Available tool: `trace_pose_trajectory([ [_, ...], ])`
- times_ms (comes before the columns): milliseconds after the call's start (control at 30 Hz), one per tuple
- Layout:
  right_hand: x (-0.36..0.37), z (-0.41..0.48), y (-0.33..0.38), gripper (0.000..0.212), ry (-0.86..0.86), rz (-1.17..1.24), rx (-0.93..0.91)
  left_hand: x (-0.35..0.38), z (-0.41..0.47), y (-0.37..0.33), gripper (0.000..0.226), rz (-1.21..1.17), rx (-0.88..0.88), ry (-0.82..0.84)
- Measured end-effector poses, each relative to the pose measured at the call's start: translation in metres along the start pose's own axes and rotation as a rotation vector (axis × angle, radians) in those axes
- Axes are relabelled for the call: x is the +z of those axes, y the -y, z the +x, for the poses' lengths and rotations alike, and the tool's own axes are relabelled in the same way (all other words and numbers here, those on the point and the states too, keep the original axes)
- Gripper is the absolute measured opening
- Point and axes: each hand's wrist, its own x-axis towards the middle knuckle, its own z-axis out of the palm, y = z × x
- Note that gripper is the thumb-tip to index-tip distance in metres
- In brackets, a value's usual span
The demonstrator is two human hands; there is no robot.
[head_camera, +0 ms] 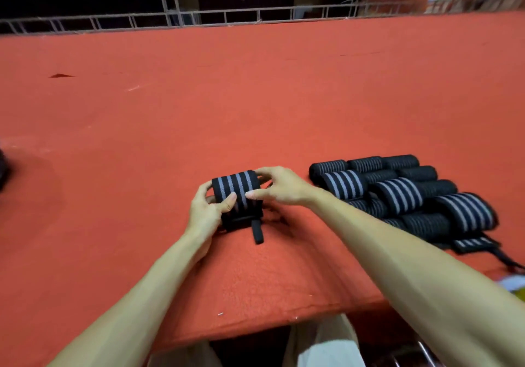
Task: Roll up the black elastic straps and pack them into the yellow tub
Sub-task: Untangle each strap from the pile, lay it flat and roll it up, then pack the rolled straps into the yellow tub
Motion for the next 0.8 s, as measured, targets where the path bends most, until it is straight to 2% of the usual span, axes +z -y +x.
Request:
trace_pose_trajectory([
  [133, -0.073, -0.053, 0.016, 0.025, 0.075, -0.246, 0.049, 0.034, -0.036, -0.004, 0.051, -0.094, -0.019, 0.066],
  [267, -0.117, -0.100, 0.002, 0.021, 0.374, -0.571, 0.219, 0.058, -0.062, 0.001, 0.047, -0.067, -0.037, 0.140],
  [333, -0.121, -0.118, -0.011, 0.027, 0.439, -0.746, 0.270, 0.066, -0.072, 0.008, 0.048, -0.096, -0.074, 0.154],
  [600, -0.107, -0.136, -0.039, 0.066, 0.382, -0.929, 0.233, 0.073, -0.075, 0.022, 0.054, -0.095, -0.033, 0.047],
  [700, -0.097, -0.138, -0.052, 0.062, 0.322, -0.963, 0.211, 0.072, -0.075, 0.024, 0.069, -0.022, -0.002, 0.056],
  [800, -0.091, -0.143, -0.049, 0.055, 0.296, -1.074, 0.182, 0.070, -0.076, 0.024, 0.073, -0.011, 0.014, 0.068],
])
